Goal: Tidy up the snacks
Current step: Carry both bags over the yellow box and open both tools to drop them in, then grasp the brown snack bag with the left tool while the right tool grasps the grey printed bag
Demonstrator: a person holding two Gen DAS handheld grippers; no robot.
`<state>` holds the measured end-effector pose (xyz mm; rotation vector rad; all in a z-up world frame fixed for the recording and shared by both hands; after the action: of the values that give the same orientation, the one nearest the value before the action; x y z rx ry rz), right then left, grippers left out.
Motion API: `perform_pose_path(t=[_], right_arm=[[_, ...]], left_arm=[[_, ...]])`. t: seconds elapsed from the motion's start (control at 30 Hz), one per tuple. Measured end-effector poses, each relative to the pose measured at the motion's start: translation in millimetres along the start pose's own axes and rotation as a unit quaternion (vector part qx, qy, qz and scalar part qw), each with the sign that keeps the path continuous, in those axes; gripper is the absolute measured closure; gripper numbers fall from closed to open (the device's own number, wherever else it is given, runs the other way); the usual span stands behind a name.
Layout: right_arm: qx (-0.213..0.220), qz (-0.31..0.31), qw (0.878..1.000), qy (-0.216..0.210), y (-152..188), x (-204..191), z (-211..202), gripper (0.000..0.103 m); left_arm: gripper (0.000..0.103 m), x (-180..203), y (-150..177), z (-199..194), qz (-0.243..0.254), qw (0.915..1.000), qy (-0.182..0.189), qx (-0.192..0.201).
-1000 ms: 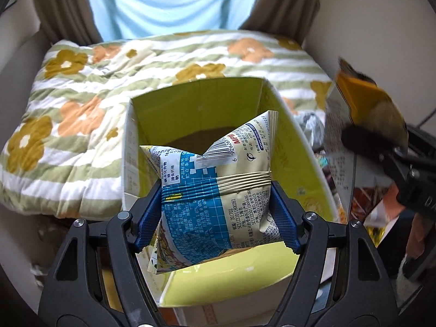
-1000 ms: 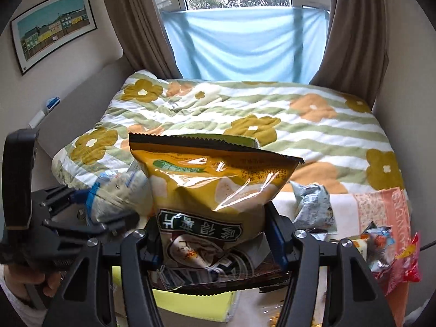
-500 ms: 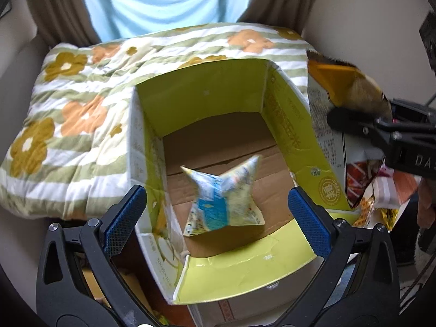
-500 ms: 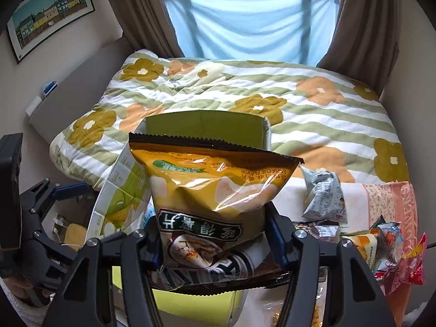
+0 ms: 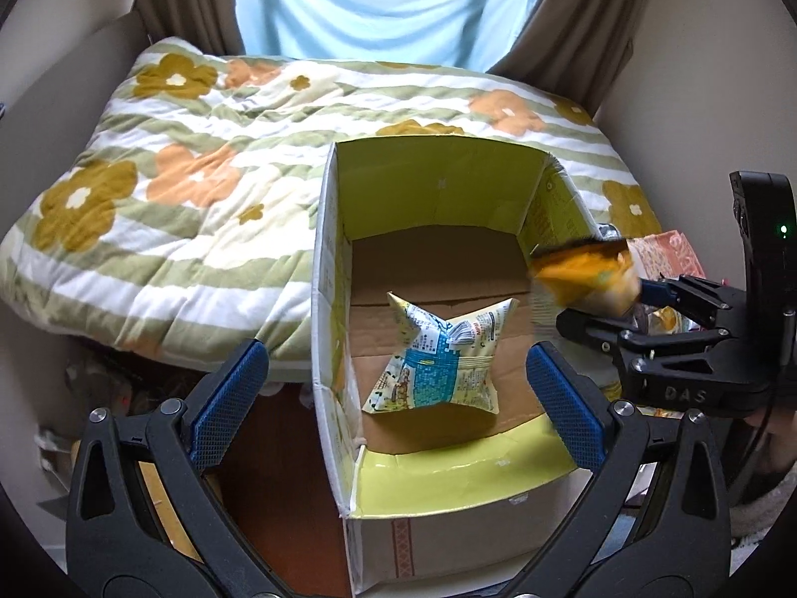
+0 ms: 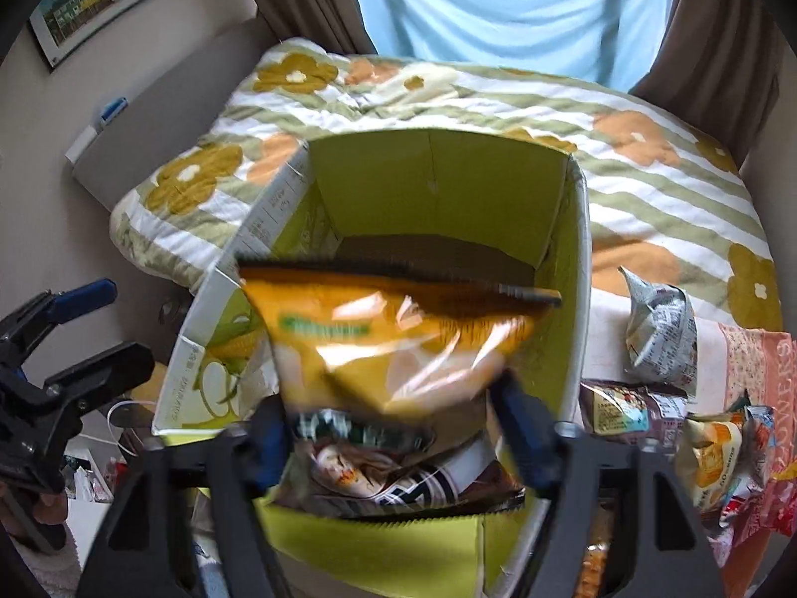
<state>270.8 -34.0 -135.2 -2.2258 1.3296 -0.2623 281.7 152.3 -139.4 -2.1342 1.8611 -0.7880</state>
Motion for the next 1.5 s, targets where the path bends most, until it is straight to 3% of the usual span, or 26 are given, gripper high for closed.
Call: perform_pose_path(t=[0.37, 0.57, 0.8, 1.03, 1.17, 1.33, 1.5], right_arm=[[0.004, -0.011, 1.000, 0.025, 16.3, -4.5, -26.1, 0.000], [0.021, -0.002, 0.998, 0.056, 28.0, 6.9, -64.0, 0.000], [0.047, 0.038, 0.995, 0.075, 37.6, 53.6, -119.9, 0.000], [0.073, 0.036, 0.991, 0.105, 39.1, 126.9, -167.4, 0.000], [0.072, 0.025, 0.993, 0.090, 37.8, 170.9, -169.8, 0.000], [0.048, 0.014, 0.999, 0.021, 33.8, 227.0, -148.7, 0.000], [0.011, -0.006, 0.999, -0.033, 36.8, 256.9, -112.4, 0.000]], left_arm=[[0.000, 8.9, 10.0, -7.7, 0.005, 0.9996, 0.028, -0.004], [0.000, 27.5, 14.0, -11.0, 0.026, 0.9985, 0.048, -0.004], [0.000, 71.6, 15.1, -17.3, 0.042, 0.9948, 0.093, 0.004], [0.000, 146.7, 19.4, -20.0, 0.064, 0.9927, 0.100, 0.020], [0.000, 191.1, 28.3, -11.0, 0.057, 0.9946, 0.083, 0.025], [0.000, 241.4, 44.8, 9.9, 0.021, 0.9981, 0.055, 0.021], [0.000, 278.2, 67.1, 42.1, -0.016, 0.9997, 0.017, 0.003]])
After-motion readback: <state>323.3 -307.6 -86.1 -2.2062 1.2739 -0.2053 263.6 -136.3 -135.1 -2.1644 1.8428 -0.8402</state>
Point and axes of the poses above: each gripper's, at about its wrist camera, not at the fingertips, and z roughly the way its jaws point, x to its right, y to its underside, the point moved 4 cm from there along z, roughly the way its jaws point, and after that the axes turned 14 degrees about -z, right-handed, at the moved point
